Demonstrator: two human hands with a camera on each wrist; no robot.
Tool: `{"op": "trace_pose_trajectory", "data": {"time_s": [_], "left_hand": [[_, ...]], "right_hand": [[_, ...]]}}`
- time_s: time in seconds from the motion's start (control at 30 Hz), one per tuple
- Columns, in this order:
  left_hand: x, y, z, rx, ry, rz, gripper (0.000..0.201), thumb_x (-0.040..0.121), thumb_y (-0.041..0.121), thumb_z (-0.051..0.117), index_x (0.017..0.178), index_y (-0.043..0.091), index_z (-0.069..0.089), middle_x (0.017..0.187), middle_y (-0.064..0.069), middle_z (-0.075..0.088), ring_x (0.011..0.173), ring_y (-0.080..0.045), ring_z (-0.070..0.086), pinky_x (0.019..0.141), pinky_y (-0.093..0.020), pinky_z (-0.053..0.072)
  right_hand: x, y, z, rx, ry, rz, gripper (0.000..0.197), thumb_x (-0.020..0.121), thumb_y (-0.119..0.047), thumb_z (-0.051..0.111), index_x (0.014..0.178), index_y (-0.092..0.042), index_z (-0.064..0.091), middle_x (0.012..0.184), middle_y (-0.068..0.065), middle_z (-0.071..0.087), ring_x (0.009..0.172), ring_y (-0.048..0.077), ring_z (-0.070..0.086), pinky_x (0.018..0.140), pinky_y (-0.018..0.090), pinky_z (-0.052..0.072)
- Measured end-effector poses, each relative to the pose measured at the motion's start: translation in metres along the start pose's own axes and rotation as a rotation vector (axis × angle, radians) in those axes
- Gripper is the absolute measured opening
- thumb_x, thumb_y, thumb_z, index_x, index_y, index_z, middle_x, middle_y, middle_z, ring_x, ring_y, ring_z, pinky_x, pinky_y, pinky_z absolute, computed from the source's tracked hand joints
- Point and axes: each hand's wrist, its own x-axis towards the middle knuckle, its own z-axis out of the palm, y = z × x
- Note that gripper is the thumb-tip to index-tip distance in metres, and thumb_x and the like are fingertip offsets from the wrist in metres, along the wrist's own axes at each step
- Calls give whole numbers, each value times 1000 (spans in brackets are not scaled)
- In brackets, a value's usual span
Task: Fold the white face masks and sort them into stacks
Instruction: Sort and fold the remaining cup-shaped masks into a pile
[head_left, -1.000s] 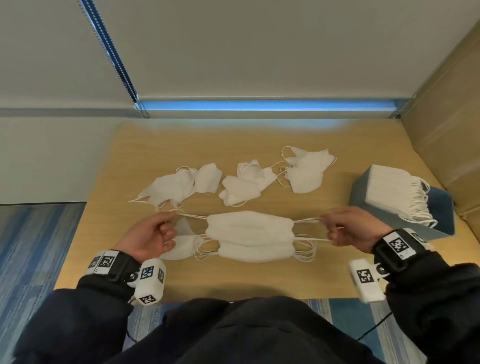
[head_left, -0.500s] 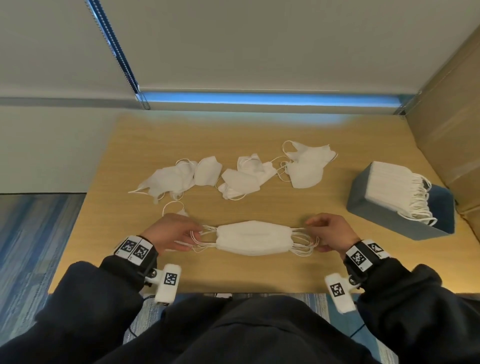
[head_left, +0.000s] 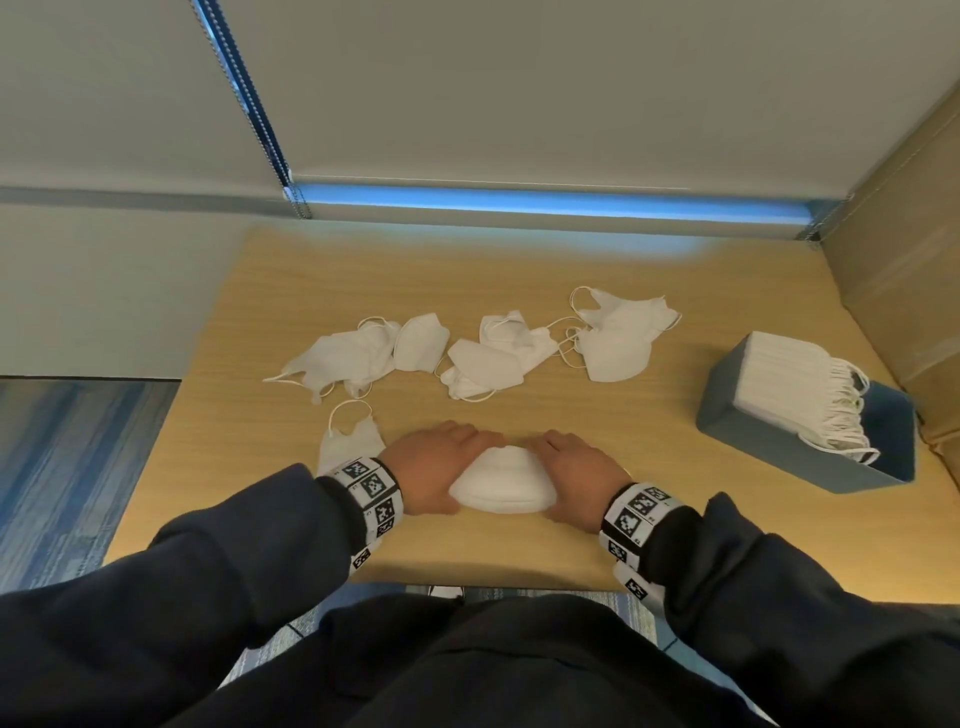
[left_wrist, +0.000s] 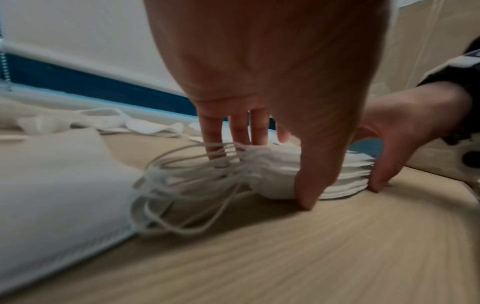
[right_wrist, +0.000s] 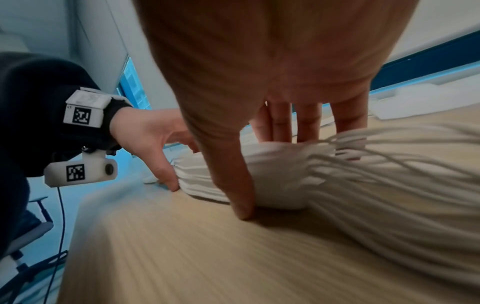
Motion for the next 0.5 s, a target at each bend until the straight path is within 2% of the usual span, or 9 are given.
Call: {"op": "trace_pose_trajectory", "data": {"time_s": [0.1, 0.2, 0.3, 0.4, 0.43, 0.5], "left_hand": [[-2, -5, 4, -86, 66, -26, 76, 79, 34, 74, 145, 30, 35, 134, 1, 52, 117, -20, 52, 84, -34, 47], [-2, -9, 9, -40, 135, -9, 56, 81, 37, 72, 129, 27, 44, 127, 3, 53, 112, -19, 52, 79, -33, 44], [0, -12, 11, -37, 166, 16, 50, 79, 40, 72, 119, 28, 45, 121, 6, 53, 109, -18, 52, 77, -33, 42], [4, -17, 1, -174, 79, 10, 65, 69, 56, 79, 118, 33, 42, 119, 10, 53, 104, -14, 51, 82, -35, 44], [7, -19, -6, -258, 50, -9, 68, 68, 62, 80, 117, 34, 43, 119, 11, 54, 104, -13, 52, 85, -35, 46], [17, -22, -24, -375, 79, -54, 58, 76, 66, 75, 116, 35, 46, 120, 10, 56, 107, -14, 56, 90, -36, 49]], "right_hand": [[1, 5, 6, 9, 44, 22, 76, 79, -28, 75, 146, -20, 40, 137, 1, 48, 121, 24, 49, 94, 38, 48], [2, 9, 9, -8, 141, 24, 75, 82, -29, 71, 149, -22, 38, 141, 0, 48, 124, 23, 48, 95, 36, 44], [3, 15, 10, 57, 123, 21, 82, 79, -34, 74, 151, -25, 36, 144, -3, 46, 128, 21, 45, 101, 37, 42], [3, 25, 2, 299, 66, 44, 99, 66, -53, 84, 151, -31, 38, 141, -9, 49, 126, 14, 47, 106, 38, 40], [4, 28, -4, 430, 98, 70, 97, 64, -58, 84, 148, -32, 44, 136, -9, 54, 121, 11, 51, 105, 36, 42], [14, 39, -18, 635, 271, 167, 75, 71, -65, 74, 137, -33, 58, 124, -10, 63, 110, 8, 59, 98, 33, 49]]}}
